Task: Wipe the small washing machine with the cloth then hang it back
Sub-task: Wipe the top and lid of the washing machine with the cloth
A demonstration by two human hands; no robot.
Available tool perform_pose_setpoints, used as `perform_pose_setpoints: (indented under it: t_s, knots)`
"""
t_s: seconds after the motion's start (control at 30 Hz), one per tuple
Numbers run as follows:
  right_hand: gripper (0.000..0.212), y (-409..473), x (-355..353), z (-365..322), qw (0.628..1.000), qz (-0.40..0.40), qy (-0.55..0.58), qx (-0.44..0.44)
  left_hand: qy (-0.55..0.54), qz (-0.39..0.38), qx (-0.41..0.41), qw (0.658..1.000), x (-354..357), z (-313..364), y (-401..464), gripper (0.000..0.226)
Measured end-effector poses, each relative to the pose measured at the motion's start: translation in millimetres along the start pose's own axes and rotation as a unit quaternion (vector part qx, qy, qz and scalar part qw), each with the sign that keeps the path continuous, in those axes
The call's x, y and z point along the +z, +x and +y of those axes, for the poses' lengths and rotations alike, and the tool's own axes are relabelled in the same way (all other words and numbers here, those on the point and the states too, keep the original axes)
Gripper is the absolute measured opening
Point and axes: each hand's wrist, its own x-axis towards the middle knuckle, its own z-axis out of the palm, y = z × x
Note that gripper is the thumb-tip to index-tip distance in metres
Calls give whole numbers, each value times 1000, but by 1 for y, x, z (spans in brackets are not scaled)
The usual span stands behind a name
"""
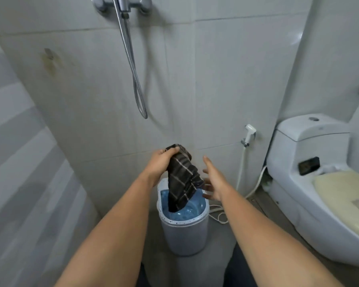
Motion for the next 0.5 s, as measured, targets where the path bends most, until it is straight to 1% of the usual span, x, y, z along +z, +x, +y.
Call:
perform_pose_setpoints:
  t_s: [0.03, 0.07, 0.1, 0.13, 0.17, 0.23, 0.3, 0.33, 0.43, 0.47, 0.5]
  knots:
    - [85, -2, -4, 9, 999, -42, 25, 23, -7, 6, -3, 1000, 3, 0, -1, 15]
    - [87, -4, -7, 15, 993, -100, 55, 37, -11, 8, -6, 1000, 4, 1, -1, 15]
    - [85, -6, -7, 18, 983, -154, 94, 41, -7, 8, -10, 1000, 4, 0, -1, 16]
    - [81, -6, -8, 20, 972, -191, 135, 35, -2, 9, -16, 1000, 5, -2, 0, 16]
    - [77, -5, -8, 19, 963, -207, 171, 17, 2, 10, -20, 1000, 5, -4, 1, 16]
    - [67, -4, -5, 14, 958, -192, 212, -29, 10, 16, -27, 999, 5, -10, 2, 18]
    - [47, 3, -3, 10, 960, -161, 217, -69, 24, 28, -35, 999, 3, -18, 6, 22]
    - [45, 7, -3, 9, 963, -142, 215, -84, 32, 37, -40, 998, 1, -21, 7, 22]
    - [71, 15, -2, 1, 971, -118, 173, -112, 61, 60, -51, 995, -6, -29, 10, 22]
    - [71, 15, -1, -3, 976, -116, 139, -117, 67, 70, -53, 994, -9, -31, 12, 26]
    - [65, 17, -1, -7, 981, -111, 101, -120, 73, 83, -56, 992, -12, -33, 14, 32]
